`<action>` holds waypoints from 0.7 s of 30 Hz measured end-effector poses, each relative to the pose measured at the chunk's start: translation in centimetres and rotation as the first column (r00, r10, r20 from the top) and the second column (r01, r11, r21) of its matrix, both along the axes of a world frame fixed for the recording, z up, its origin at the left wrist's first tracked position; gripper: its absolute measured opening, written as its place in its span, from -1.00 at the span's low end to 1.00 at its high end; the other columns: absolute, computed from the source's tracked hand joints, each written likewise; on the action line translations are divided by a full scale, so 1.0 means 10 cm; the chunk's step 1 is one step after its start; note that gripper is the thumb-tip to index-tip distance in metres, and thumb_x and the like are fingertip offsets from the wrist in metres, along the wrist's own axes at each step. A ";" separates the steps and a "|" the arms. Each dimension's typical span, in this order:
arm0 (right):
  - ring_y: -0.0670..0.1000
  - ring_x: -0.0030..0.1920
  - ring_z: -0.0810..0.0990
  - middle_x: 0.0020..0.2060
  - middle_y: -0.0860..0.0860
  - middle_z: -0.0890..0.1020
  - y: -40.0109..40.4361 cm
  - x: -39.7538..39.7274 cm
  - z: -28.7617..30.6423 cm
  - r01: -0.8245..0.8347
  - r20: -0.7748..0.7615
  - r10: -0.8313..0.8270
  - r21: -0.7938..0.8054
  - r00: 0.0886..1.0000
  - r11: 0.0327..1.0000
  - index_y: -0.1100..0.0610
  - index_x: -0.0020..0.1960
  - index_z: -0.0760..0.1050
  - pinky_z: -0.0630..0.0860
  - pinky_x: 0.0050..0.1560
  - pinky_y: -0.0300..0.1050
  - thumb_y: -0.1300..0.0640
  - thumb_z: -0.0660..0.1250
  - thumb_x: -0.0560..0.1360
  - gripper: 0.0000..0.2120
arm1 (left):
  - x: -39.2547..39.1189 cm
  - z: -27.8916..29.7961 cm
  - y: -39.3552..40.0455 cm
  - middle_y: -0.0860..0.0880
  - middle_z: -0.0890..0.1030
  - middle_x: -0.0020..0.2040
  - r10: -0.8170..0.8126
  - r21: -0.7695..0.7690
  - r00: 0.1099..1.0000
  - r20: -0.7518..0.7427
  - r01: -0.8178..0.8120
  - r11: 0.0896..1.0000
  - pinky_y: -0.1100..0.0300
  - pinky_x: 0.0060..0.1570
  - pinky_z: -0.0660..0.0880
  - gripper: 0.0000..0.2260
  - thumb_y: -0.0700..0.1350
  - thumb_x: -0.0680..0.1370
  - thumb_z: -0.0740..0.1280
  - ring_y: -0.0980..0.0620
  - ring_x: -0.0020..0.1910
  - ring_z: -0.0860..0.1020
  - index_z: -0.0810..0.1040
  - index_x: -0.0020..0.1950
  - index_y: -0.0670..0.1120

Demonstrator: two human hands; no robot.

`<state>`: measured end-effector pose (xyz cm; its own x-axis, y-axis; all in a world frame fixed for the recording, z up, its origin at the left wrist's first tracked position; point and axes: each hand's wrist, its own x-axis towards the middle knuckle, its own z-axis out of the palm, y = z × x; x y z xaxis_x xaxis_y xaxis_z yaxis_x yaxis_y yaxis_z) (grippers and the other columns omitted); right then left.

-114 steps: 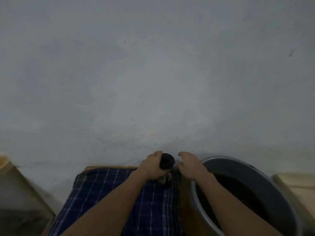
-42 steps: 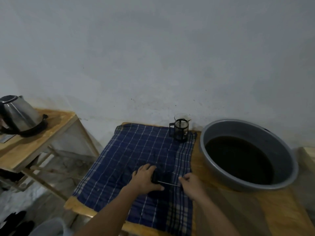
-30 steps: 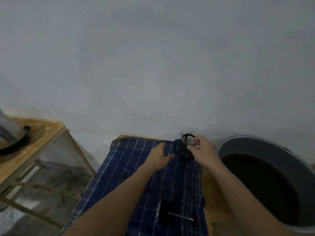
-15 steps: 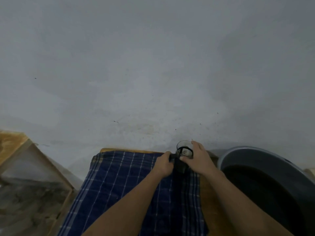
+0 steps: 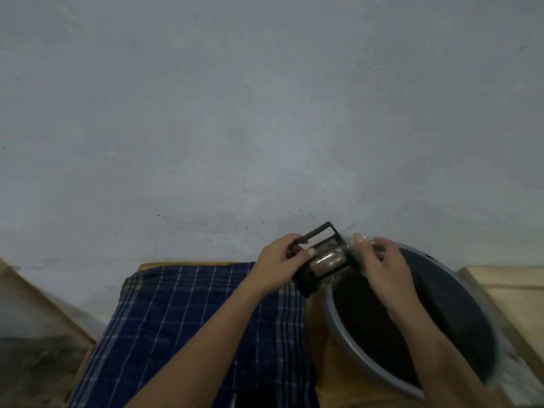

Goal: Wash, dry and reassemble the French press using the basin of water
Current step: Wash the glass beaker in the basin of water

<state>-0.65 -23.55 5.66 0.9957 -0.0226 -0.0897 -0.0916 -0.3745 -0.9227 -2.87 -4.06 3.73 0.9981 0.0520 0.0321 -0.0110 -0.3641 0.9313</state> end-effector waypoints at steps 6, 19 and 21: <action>0.12 -0.04 0.63 -0.08 0.07 0.61 -0.99 0.04 -0.33 0.095 -0.143 -0.093 0.010 0.985 0.995 -0.02 -0.09 0.47 0.55 0.15 0.20 -0.29 0.16 0.51 -0.65 | 0.07 -0.15 -1.08 -0.15 0.63 -0.06 0.147 -0.056 0.982 -0.115 -0.154 0.986 0.18 -0.12 0.44 -0.74 -0.02 0.62 0.25 -0.12 -0.01 0.59 0.60 0.03 -0.20; 0.10 0.05 0.56 0.10 0.14 0.60 -1.64 0.49 -1.08 -0.362 -0.462 0.188 -0.325 0.867 0.874 0.24 0.19 0.51 0.39 -0.04 -0.13 -0.05 0.17 0.60 -0.62 | 0.52 -1.05 -1.96 -0.20 0.57 0.11 0.261 -0.063 0.646 -0.718 -0.432 0.899 -0.08 0.25 0.50 -0.82 -0.16 0.61 0.23 -0.19 0.08 0.54 0.53 0.16 -0.15; 0.07 -0.01 0.58 0.03 0.12 0.63 -1.63 0.55 -1.20 -0.347 -0.499 0.168 -0.290 0.850 0.892 0.21 0.14 0.57 0.41 -0.03 -0.13 -0.11 0.22 0.57 -0.59 | 0.54 -1.08 -1.97 -0.23 0.57 0.12 0.273 -0.081 0.606 -0.747 -0.490 0.868 -0.08 0.24 0.51 -0.78 -0.14 0.58 0.28 -0.21 0.08 0.55 0.50 0.20 -0.19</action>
